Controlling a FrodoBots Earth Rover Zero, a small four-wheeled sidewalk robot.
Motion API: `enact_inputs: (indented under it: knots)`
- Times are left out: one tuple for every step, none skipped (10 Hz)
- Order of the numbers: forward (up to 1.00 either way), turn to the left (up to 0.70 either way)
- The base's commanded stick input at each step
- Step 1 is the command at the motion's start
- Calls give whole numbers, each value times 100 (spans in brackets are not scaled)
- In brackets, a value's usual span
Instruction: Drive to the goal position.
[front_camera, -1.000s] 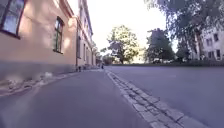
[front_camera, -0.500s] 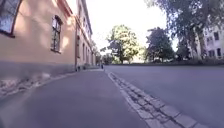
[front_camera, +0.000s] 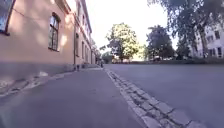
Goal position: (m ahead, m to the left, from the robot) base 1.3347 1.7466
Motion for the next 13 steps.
enact_inputs:
  knots:
    - [50, 0]
    - [50, 0]
    - [50, 0]
    - [50, 0]
    - [50, 0]
    - [50, 0]
    - [50, 0]
    - [50, 0]
    - [50, 0]
    - [50, 0]
    - [50, 0]
    - [50, 0]
    - [50, 0]
